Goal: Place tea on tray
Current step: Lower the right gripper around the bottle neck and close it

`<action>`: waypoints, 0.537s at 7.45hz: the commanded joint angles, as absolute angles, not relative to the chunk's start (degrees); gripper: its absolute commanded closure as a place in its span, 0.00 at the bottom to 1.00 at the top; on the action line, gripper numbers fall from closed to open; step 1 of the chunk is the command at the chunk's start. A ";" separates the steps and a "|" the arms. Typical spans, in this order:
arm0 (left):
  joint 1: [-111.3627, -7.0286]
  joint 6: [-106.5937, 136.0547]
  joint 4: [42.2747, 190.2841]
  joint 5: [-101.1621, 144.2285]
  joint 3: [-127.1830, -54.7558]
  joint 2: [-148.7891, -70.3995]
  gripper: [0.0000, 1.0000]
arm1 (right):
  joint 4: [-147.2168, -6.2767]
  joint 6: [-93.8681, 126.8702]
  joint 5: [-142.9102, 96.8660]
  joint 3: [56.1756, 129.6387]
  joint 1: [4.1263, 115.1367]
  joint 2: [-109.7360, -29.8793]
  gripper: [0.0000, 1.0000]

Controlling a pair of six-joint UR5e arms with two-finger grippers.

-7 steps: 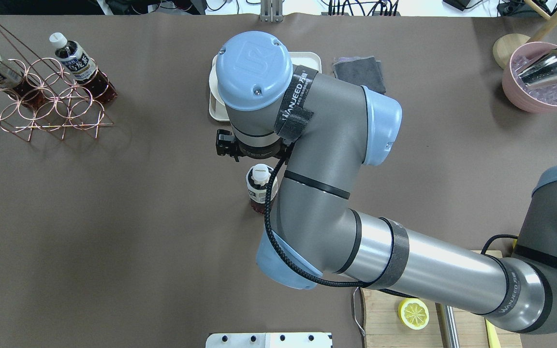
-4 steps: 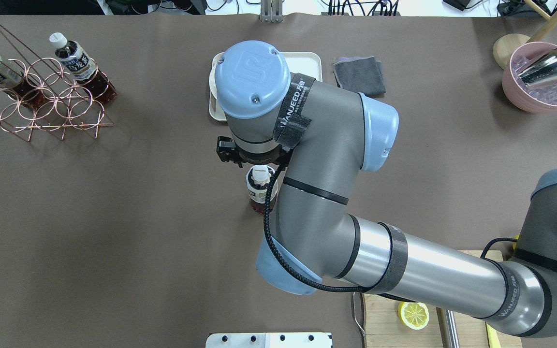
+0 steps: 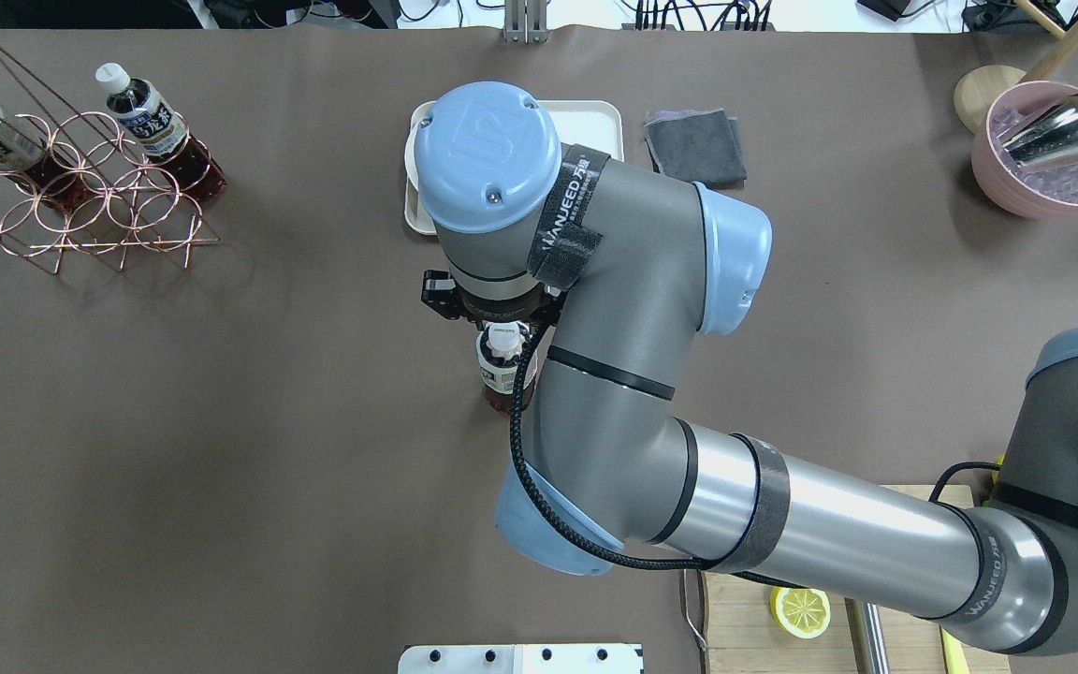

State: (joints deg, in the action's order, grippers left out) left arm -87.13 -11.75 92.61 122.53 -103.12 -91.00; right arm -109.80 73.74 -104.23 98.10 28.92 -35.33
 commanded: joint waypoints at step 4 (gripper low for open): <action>-87.10 -11.87 92.64 122.52 -102.92 -91.05 0.02 | -109.95 74.88 -104.06 98.26 28.48 -35.25 0.64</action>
